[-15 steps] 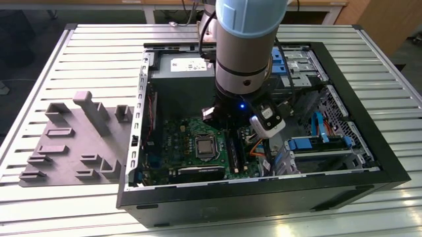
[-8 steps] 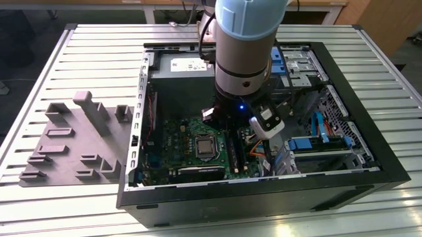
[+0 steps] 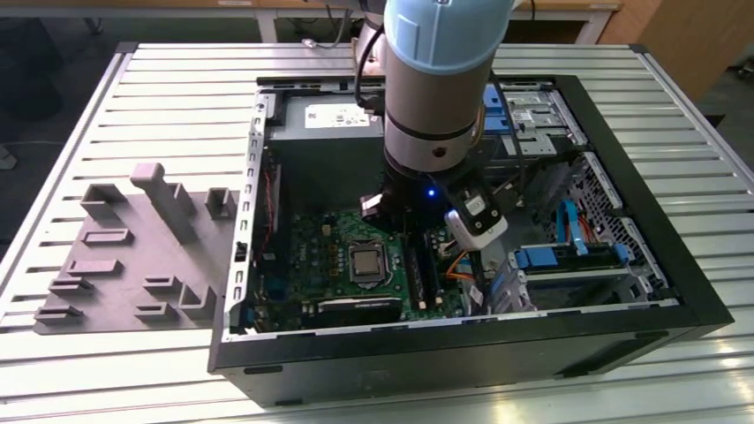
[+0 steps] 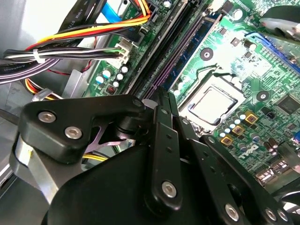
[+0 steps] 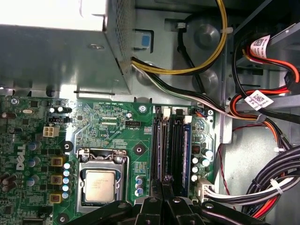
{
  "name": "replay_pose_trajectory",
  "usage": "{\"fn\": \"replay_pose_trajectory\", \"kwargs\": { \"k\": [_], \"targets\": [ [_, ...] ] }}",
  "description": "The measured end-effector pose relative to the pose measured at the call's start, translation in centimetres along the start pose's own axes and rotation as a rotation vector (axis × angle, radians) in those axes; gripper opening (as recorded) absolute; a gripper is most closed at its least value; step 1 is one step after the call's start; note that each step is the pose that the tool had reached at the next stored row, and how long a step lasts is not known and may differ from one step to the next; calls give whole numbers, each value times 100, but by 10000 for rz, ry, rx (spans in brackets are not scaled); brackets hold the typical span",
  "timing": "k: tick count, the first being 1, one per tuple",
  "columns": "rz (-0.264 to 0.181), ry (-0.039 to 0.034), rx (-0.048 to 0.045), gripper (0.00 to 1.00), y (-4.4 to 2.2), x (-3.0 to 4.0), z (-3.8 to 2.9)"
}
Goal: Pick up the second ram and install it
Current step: 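Insert the second ram into the second slot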
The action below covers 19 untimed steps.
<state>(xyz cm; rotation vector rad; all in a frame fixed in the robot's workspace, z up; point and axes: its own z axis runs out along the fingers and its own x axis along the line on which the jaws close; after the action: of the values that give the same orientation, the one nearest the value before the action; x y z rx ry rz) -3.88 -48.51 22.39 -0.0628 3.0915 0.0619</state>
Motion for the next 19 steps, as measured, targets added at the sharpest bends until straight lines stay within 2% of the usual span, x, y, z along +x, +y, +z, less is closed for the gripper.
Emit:
{"fn": "replay_pose_trajectory", "kwargs": {
  "k": [19],
  "targets": [
    [275, -12, 10, 11, 0, 0, 2]
  ]
}}
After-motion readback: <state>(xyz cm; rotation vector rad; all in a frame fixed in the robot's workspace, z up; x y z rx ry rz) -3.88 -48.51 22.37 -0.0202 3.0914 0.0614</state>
